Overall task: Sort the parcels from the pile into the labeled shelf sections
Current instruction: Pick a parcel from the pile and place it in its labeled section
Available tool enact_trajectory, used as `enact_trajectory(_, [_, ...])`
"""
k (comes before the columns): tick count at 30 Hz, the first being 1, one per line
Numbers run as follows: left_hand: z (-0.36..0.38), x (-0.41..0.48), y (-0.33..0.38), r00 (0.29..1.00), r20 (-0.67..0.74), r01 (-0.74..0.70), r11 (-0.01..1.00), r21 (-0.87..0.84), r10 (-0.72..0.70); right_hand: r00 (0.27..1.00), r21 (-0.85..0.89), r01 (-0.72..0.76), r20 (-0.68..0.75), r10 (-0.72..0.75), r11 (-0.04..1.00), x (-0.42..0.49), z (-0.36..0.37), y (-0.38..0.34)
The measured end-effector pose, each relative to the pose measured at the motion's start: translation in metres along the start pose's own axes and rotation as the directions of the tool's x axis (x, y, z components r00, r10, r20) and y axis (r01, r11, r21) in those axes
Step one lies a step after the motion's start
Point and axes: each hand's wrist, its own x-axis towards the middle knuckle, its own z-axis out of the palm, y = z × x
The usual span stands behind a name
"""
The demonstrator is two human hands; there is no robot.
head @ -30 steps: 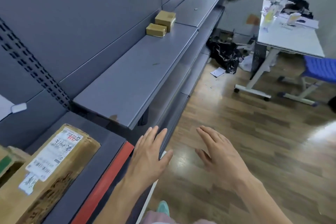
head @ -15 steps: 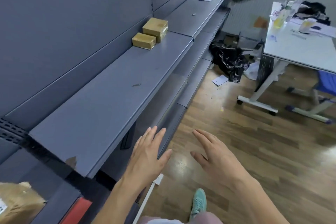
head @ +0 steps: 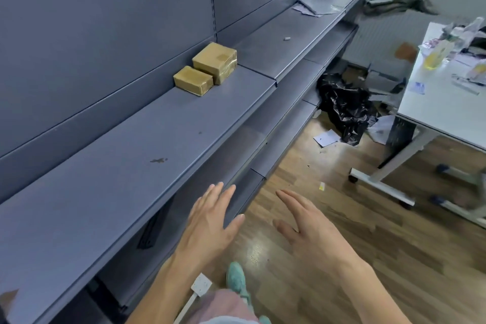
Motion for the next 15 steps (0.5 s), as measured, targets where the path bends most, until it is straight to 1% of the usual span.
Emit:
enact_trajectory(5, [-0.008, 0.076, 0.000, 0.999, -0.045, 0.006, 1.000, -0.023, -0.007, 1.000, -0.019, 0.028, 0.013, -0.028, 0.999, 0.070, -0.021, 0.013])
enact_trajectory(9, [-0.020, 0.130, -0.003, 0.997, -0.071, 0.031, 0.995, -0.096, -0.038, 0.997, -0.046, 0.048, 0.056, -0.046, 0.998, 0.124, -0.043, 0.016])
enact_trajectory(12, [-0.031, 0.163, -0.008, 0.995, -0.088, 0.033, 0.996, -0.086, -0.041, 0.996, -0.081, 0.081, 0.037, -0.078, 0.993, 0.170, -0.052, 0.015])
enact_trajectory(15, [-0.045, 0.178, -0.017, 0.992, -0.107, 0.058, 0.996, -0.069, -0.065, 0.991, -0.086, 0.129, 0.046, -0.126, 0.988, 0.210, -0.053, 0.006])
